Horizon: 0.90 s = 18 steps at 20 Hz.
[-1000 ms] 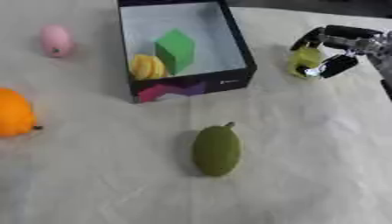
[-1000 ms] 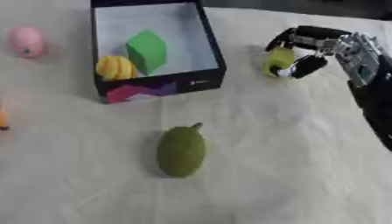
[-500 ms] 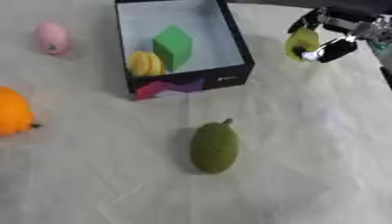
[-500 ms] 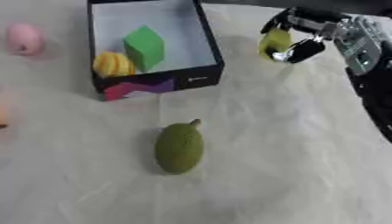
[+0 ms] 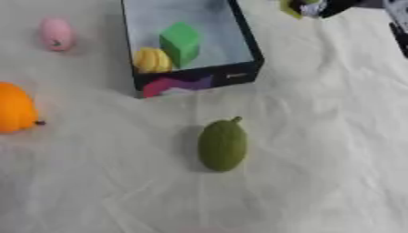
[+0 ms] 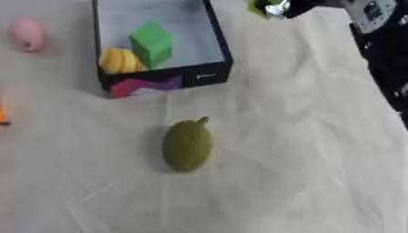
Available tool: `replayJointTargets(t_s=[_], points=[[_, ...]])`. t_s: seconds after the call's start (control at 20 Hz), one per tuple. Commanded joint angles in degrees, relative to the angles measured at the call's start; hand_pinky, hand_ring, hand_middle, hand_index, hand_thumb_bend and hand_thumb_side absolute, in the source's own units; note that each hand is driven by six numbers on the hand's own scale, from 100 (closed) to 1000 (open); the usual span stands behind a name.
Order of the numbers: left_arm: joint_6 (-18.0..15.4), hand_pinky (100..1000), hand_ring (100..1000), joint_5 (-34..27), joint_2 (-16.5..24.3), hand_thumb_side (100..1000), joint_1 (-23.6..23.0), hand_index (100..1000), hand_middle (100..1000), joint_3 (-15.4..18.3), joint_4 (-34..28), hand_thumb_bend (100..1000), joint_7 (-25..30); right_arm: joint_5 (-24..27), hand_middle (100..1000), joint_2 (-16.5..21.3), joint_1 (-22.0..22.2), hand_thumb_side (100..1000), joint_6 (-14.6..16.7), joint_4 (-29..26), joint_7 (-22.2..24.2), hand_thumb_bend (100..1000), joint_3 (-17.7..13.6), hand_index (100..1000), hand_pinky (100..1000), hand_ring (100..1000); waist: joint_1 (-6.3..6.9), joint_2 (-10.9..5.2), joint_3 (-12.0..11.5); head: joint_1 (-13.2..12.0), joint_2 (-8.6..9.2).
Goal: Pick up objects on the table and place them in the box.
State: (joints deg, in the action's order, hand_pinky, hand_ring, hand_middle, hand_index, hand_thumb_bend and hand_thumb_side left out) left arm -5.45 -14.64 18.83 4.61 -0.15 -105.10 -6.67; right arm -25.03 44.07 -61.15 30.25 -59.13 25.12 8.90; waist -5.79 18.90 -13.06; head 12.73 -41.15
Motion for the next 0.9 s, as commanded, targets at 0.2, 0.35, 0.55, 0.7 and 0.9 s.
replayJointTargets(t_s=[0.2, 0.35, 0.55, 0.7, 0.9], points=[[-0.1, 971, 763, -0.2, 1.8, 928, 0.9, 677, 642, -0.2, -0.7, 165, 0.4, 0.3, 643, 0.2, -3.7, 354, -0.2, -2.7, -2.3, 270, 1.1, 798, 735, 593, -0.48, -1.76, -1.1, 1.6, 0.32], [0.0, 971, 763, -0.4, 1.7, 927, 1.4, 677, 641, -0.6, -0.8, 166, 0.6, -0.2, 641, -1.5, -4.7, 345, -0.4, -2.7, -1.9, 259, 1.8, 796, 734, 592, -0.59, -1.51, -2.0, 2.5, 0.55], [0.2, 971, 763, -0.8, 1.2, 923, 2.3, 676, 641, -1.0, -0.8, 167, 1.1, -1.0, 641, -4.1, -5.7, 325, -0.4, -2.7, -0.9, 247, 2.4, 797, 735, 593, -0.36, -1.43, -3.2, 2.8, 0.61], [0.3, 971, 763, -1.2, 1.0, 920, 2.9, 676, 641, -1.2, -0.8, 169, 1.3, -1.7, 642, -5.5, -5.9, 332, -0.3, -2.9, -0.5, 247, 2.8, 795, 735, 594, -0.30, -1.48, -3.8, 3.3, 0.51], [0.5, 971, 763, -1.4, 0.8, 922, 3.3, 676, 641, -1.5, -0.7, 171, 1.6, -4.7, 645, -8.2, -5.1, 359, 0.1, -2.4, -0.2, 239, 3.3, 794, 736, 596, -0.33, -1.42, -4.3, 3.5, 0.52]])
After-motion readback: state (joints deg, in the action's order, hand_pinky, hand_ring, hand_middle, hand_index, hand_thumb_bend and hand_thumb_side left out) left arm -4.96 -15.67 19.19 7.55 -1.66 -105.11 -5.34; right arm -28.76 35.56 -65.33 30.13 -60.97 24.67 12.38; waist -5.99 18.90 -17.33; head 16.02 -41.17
